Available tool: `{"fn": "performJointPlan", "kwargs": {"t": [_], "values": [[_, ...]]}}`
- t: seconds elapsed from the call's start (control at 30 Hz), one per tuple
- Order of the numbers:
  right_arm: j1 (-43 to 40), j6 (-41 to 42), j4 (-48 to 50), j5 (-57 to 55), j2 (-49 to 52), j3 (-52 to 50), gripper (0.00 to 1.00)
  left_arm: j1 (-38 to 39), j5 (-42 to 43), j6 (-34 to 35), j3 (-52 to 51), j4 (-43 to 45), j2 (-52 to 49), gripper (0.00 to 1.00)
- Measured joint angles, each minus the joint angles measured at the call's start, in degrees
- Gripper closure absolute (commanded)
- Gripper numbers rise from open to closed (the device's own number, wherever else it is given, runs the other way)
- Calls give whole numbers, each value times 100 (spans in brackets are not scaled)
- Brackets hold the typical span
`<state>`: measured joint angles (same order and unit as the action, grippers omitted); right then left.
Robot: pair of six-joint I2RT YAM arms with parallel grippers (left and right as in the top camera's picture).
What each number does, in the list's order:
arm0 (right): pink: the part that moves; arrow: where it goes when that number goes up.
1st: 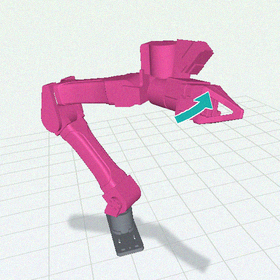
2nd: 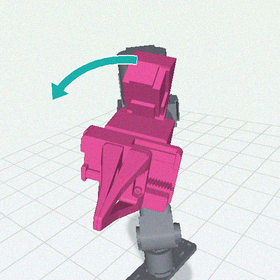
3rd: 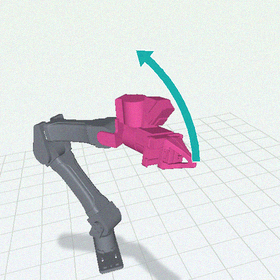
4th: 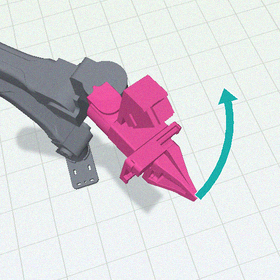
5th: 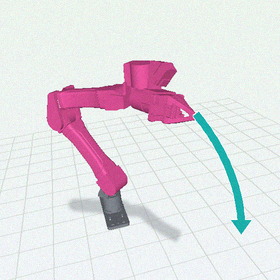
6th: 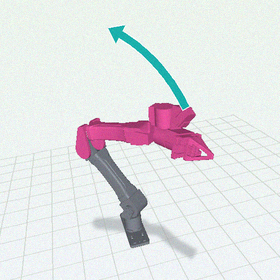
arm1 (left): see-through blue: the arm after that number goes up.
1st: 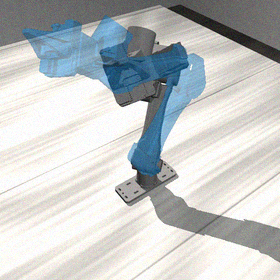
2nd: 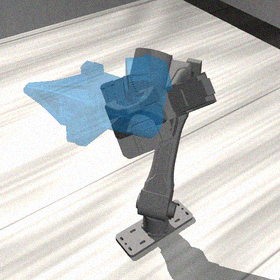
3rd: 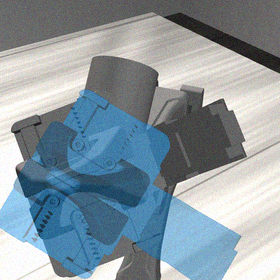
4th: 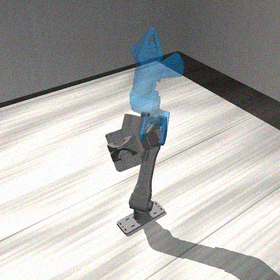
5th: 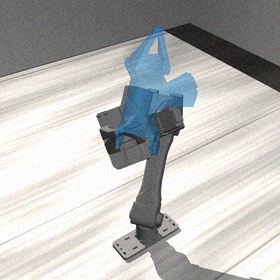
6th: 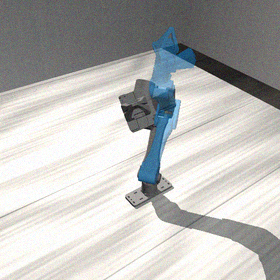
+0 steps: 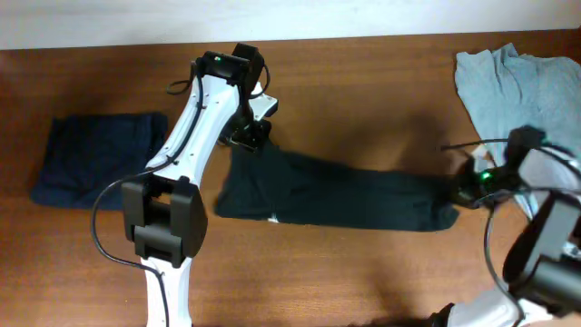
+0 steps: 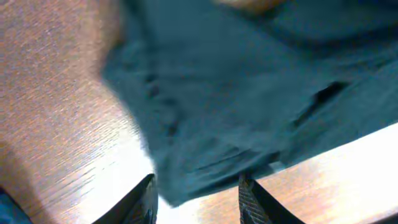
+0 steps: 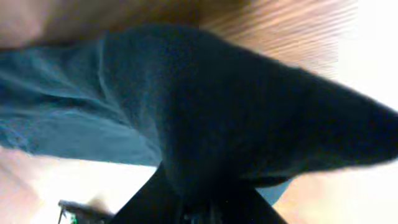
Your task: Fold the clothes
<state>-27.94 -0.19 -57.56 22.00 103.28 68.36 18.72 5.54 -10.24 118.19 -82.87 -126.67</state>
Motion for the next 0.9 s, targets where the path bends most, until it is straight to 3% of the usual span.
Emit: {"fn": "performJointPlan", "kwargs": {"t": [0.2, 0.33, 0.6, 0.9], "values": [[-4, 232, -396, -833, -1217, 1106, 96, -321, 0, 114, 76, -181, 0, 64], [470, 426, -831, -1084, -1709, 1386, 96, -702, -2, 236, 756, -673, 0, 64], [2647, 1412, -669, -1196, -1434, 1355, 96, -981, -17, 282, 2518, -1362, 2, 58], [4212, 2468, 66, -1161, -13, 1342, 96, -981, 24, 284, 2723, -1368, 15, 57]]}}
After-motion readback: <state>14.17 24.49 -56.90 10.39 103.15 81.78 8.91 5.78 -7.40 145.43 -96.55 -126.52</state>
